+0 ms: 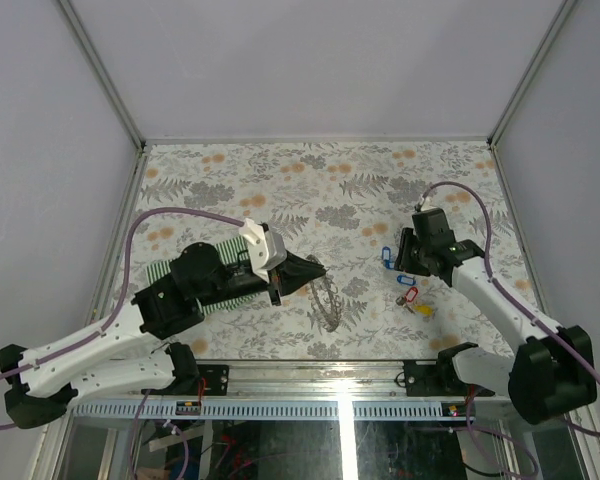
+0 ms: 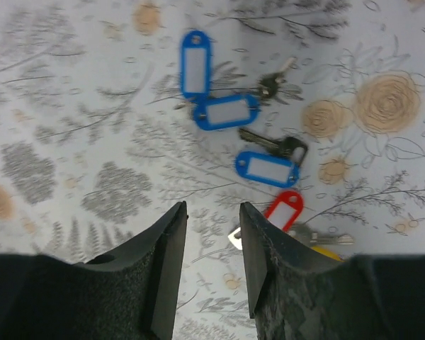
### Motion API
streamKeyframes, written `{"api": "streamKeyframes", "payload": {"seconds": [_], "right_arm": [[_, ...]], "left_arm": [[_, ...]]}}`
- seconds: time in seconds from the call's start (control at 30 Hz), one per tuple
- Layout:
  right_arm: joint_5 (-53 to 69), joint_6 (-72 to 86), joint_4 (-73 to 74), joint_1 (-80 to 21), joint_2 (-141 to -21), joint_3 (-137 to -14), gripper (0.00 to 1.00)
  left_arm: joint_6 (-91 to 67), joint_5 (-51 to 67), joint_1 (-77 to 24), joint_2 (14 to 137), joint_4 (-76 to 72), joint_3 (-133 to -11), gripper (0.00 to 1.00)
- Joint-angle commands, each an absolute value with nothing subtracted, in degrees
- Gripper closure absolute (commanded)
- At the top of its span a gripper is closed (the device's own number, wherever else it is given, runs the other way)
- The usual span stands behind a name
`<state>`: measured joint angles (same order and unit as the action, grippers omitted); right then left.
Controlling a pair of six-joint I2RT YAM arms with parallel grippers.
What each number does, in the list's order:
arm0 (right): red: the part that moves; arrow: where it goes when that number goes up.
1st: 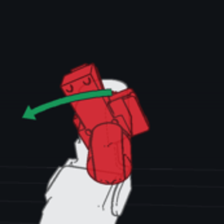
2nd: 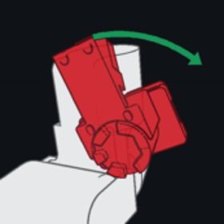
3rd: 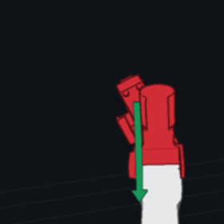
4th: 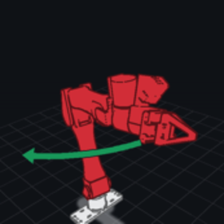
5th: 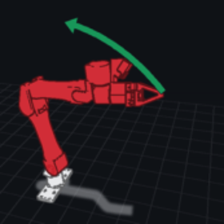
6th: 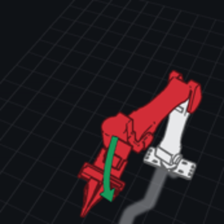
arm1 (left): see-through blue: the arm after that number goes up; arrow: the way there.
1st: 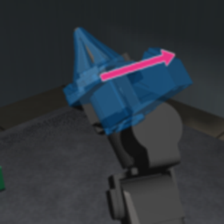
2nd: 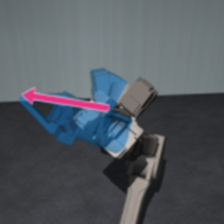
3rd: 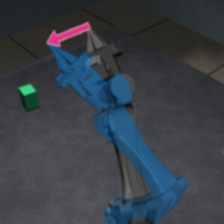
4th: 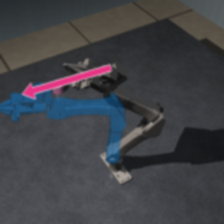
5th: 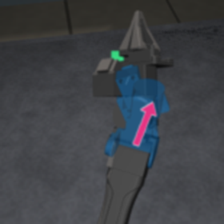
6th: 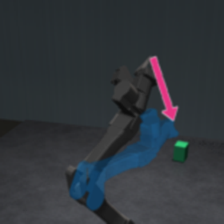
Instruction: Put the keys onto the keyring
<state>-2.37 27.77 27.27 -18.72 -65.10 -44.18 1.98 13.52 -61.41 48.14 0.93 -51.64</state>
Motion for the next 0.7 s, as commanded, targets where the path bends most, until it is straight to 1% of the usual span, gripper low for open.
{"api": "streamKeyframes", "payload": {"seconds": [0.0,0.27,0.5,0.67], "right_arm": [[-8.54,28.21,21.77,-16.25,-69.72,-41.87,0.57],[-14.32,25.36,20.14,-14.22,-72.97,-40.14,0.57],[-9.88,23.52,18.71,-12.34,-77.23,-39.98,0.59],[-8.84,23.3,18.19,-12.13,-79.6,-39.88,0.61]], "left_arm": [[0.8,14.13,-61.57,48.71,-2.93,-51.88,1.0],[1.59,13.64,-61.61,49.98,-0.12,-53.14,1.0],[0.74,14.53,-61.6,50.32,-0.57,-52.93,1.0],[0.93,14.55,-61.54,50.92,-0.15,-53.7,1.0]]}}
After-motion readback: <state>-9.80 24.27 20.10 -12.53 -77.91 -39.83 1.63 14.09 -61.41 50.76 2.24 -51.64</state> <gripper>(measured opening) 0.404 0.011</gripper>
